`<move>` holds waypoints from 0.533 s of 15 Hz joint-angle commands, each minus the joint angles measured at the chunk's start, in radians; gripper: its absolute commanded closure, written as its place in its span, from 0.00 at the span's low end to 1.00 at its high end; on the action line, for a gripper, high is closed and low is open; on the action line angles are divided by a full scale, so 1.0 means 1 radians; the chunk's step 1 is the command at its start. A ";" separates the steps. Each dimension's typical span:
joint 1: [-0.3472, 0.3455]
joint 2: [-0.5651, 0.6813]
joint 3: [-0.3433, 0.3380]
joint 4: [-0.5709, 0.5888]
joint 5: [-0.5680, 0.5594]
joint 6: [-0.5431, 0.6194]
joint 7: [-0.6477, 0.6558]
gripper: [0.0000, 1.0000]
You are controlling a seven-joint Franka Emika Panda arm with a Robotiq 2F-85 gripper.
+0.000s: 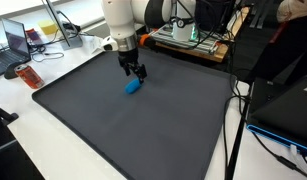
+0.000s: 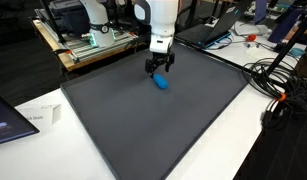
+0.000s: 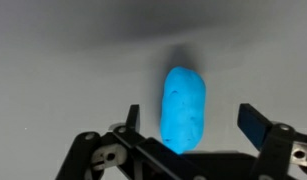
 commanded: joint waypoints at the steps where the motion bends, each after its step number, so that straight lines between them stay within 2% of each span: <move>1: -0.026 0.048 0.020 0.057 -0.031 -0.035 0.017 0.00; 5: -0.028 0.080 0.022 0.085 -0.027 -0.061 0.017 0.02; 8: -0.029 0.099 0.024 0.104 -0.025 -0.084 0.015 0.23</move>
